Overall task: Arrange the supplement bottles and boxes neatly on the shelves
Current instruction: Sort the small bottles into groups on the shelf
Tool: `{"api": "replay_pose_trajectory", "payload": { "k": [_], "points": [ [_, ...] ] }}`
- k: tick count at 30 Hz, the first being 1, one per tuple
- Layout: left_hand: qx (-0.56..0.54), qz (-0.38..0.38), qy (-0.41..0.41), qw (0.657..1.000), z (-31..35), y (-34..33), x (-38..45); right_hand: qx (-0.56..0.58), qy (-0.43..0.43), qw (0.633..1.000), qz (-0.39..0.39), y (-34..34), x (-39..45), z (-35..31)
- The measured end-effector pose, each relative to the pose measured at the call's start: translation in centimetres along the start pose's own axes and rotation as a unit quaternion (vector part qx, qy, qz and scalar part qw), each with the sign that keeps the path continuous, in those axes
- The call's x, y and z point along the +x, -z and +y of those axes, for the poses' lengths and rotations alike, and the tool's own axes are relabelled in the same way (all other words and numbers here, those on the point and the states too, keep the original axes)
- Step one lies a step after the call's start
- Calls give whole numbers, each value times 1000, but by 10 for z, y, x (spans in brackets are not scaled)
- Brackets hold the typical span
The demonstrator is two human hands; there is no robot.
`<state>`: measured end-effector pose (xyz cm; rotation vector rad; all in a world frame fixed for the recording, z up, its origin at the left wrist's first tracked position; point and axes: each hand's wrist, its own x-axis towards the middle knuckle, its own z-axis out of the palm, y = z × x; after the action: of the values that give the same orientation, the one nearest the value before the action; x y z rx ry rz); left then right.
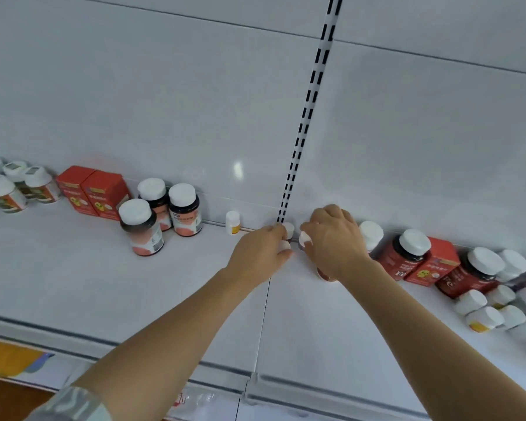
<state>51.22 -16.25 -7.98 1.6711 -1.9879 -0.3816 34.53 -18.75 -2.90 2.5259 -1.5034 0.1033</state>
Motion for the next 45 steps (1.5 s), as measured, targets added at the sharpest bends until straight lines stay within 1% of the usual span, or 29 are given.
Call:
{"api": "replay_pose_trajectory", "payload": {
  "k": [5, 11, 14, 18, 23, 30, 33, 38, 45],
  "points": [
    [9, -5, -21, 1000, -13, -14, 13, -13, -14, 999, -47, -9, 17, -2],
    [-14, 1, -57, 998, -21, -22, 19, -32, -37, 996, -79, -24, 27, -8],
    [-20, 7, -82, 996, -25, -23, 16, -51, -36, 994, -87, -30, 26, -8],
    [5, 15, -112, 994, -28, -22, 16, -67, -44, 993, -88, -30, 27, -7],
    [-8, 31, -111, 993, -26, -23, 17, -124, -37, 988, -87, -26, 30, -10],
    [-16, 37, -106, 994, -26, -23, 20, -163, -8, 982, -100, -25, 35, -11],
    [-19, 31, -116, 993, -30, -23, 20, -164, -2, 981, -101, -25, 37, -14],
    [-16, 24, -96, 995, -33, -26, 24, -167, 6, 981, -102, -22, 40, -14],
    [-14, 14, -93, 995, -34, -27, 24, -163, 4, 981, -110, -24, 43, -17]
  ]
}}
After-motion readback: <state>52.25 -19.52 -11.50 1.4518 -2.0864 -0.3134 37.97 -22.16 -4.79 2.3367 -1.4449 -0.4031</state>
